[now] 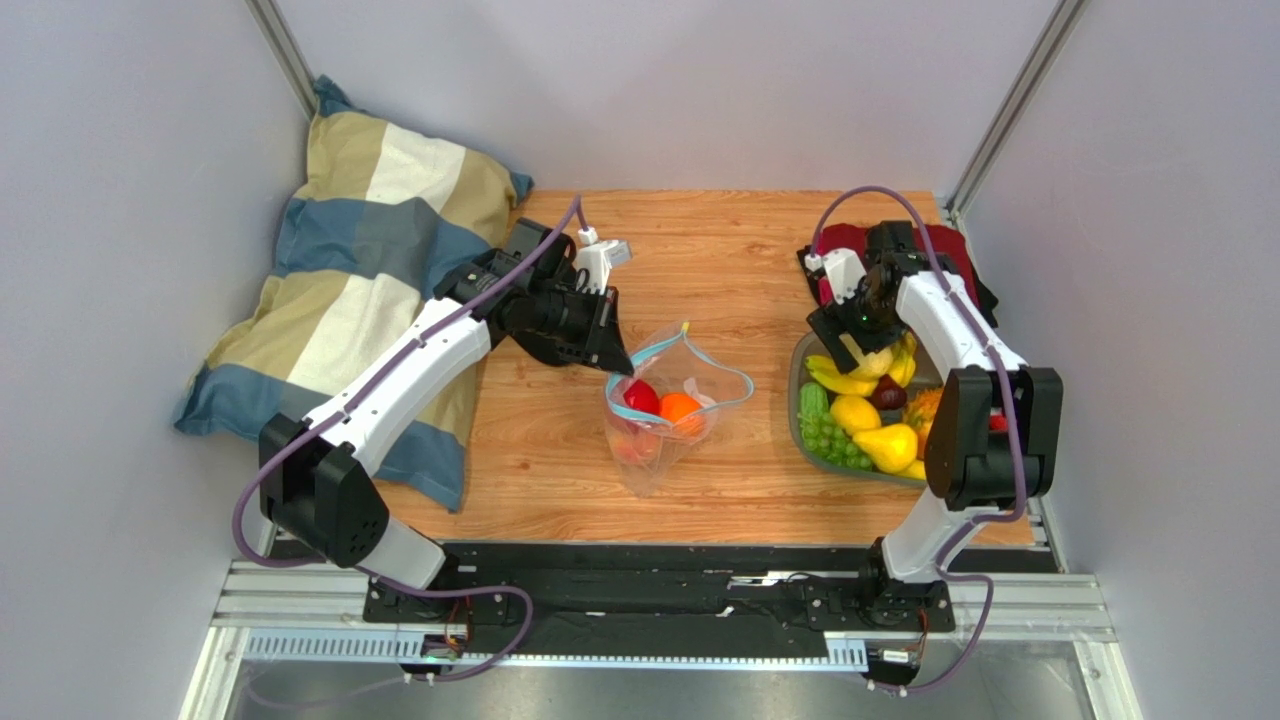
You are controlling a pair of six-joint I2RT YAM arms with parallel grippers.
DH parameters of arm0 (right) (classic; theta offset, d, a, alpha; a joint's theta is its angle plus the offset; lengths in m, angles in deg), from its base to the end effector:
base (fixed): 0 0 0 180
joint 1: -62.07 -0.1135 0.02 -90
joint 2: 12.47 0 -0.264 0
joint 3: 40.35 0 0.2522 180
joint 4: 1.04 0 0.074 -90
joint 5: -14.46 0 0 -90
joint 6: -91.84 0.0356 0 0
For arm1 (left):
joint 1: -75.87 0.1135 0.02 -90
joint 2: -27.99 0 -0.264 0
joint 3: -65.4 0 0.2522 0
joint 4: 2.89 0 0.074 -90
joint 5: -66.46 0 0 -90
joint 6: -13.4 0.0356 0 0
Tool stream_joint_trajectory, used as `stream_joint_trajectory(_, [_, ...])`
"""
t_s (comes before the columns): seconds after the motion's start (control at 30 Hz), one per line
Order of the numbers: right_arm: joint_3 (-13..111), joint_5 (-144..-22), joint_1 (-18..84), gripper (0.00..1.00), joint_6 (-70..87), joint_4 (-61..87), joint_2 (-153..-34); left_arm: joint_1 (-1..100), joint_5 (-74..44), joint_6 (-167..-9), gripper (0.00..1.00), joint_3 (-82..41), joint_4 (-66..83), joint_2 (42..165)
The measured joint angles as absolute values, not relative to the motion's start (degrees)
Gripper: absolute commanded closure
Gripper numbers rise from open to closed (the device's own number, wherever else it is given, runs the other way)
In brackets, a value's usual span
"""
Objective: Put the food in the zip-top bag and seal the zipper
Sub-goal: Pick up the fake fruit from the bin, then place the fake fruit in the zipper food storage bag.
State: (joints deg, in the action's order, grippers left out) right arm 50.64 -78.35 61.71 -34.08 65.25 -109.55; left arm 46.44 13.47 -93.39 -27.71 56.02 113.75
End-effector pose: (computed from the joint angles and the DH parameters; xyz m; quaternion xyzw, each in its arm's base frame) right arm 0.3365 0.0039 0.2443 -0.3111 0.9376 -0.0237 0.1532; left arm 0.2632 -0.1731 0.3288 0.2024 0.8785 -0.3982 0.1695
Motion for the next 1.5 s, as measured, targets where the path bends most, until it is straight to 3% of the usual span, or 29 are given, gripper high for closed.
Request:
stream_joint_trajectory(0.17, [49.85,-78.35,61.71,0.48,-33.75,65.60,-109.85,46.44,13.47,-93.39,1.00,-27.71,56.02,113.75])
stream_joint_trajectory(0.23, [49.87,-79.13,61.73,0.52,-33.31,66.23,-109.39,46.44,13.47,-93.39,1.00,-27.71,56.04,113.75])
stream_joint_trajectory(0.4, [54.05,-84.71,61.73,0.55,-32.20,73.38,-105.13,46.44,13.51,-93.39,1.00,-27.71,56.04,113.75])
stream_joint_trajectory(0.6, [67.21,-101.43,60.07,0.53,-30.04,79.04,-96.08,46.51,13.65,-93.42,1.00,-27.71,56.00,113.75])
stream_joint_trajectory(0.83, [71.40,-112.09,41.71,0.51,-26.39,78.04,-88.83,46.51,13.89,-93.46,1.00,-27.71,55.82,113.75])
stream_joint_trajectory(1.0, [71.40,-110.89,30.74,0.41,-26.06,77.82,-92.74,46.51,13.89,-93.63,1.00,-27.71,55.73,113.77])
stream_joint_trajectory(1.03, [71.38,-110.17,29.73,0.28,-26.12,77.77,-93.85,46.51,13.89,-93.63,1.00,-27.71,55.75,113.81])
stream_joint_trajectory(1.1, [71.05,-107.87,27.16,0.14,-26.30,77.53,-96.10,46.51,13.86,-93.63,1.00,-27.71,55.75,113.88])
stream_joint_trajectory(1.13, [70.73,-106.76,26.13,0.00,-26.39,77.34,-96.85,46.51,13.89,-93.63,1.00,-27.71,55.75,113.95])
stream_joint_trajectory(1.33, [69.79,-102.43,22.22,0.00,-26.98,77.12,-98.14,46.62,13.86,-93.63,1.00,-27.71,55.82,114.10])
stream_joint_trajectory(1.5, [70.11,-103.13,29.21,0.00,-27.08,77.64,-96.76,46.60,13.89,-93.61,1.00,-27.71,55.84,114.16])
